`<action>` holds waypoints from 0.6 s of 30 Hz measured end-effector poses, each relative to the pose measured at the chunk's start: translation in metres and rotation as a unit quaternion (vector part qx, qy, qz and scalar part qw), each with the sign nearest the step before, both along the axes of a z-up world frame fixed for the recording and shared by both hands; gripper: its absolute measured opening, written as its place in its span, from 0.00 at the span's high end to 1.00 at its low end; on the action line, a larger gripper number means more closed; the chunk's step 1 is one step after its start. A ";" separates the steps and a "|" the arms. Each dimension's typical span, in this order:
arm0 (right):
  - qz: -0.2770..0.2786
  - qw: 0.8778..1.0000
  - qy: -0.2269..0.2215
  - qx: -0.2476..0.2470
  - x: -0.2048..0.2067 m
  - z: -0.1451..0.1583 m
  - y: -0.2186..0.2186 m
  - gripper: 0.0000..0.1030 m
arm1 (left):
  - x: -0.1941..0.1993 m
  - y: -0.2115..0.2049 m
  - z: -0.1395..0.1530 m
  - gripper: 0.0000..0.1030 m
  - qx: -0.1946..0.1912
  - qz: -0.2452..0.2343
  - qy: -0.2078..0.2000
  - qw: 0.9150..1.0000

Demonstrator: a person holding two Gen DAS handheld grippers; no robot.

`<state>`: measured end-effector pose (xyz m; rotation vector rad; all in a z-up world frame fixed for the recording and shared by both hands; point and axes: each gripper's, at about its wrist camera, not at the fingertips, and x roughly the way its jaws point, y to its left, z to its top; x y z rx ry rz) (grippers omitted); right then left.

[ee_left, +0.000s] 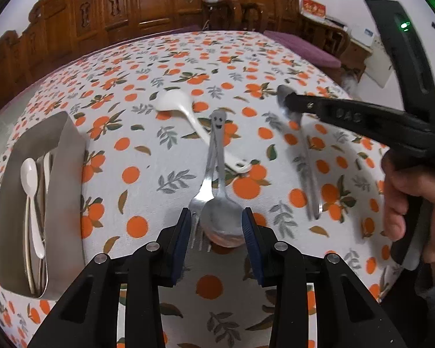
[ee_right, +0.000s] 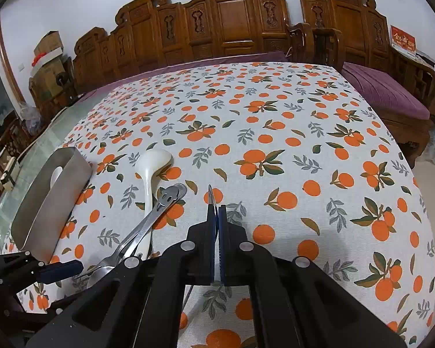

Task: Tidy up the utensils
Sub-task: 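Grasp the metal fork and spoon together with the left tool while the right tool holds its spoon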

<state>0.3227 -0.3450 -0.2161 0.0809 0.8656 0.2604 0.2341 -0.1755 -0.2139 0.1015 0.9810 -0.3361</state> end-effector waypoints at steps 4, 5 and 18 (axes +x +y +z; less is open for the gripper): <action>0.000 1.000 0.000 0.000 0.000 0.000 -0.001 0.98 | 0.004 -0.005 -0.006 0.67 0.012 -0.002 0.013 1.000; 0.000 1.000 0.000 0.001 0.000 0.000 -0.001 0.98 | 0.005 -0.006 -0.009 0.67 0.015 -0.003 0.018 1.000; -0.001 1.000 -0.001 0.003 0.000 0.002 -0.001 0.98 | -0.001 -0.013 -0.005 0.94 0.051 -0.004 -0.003 0.999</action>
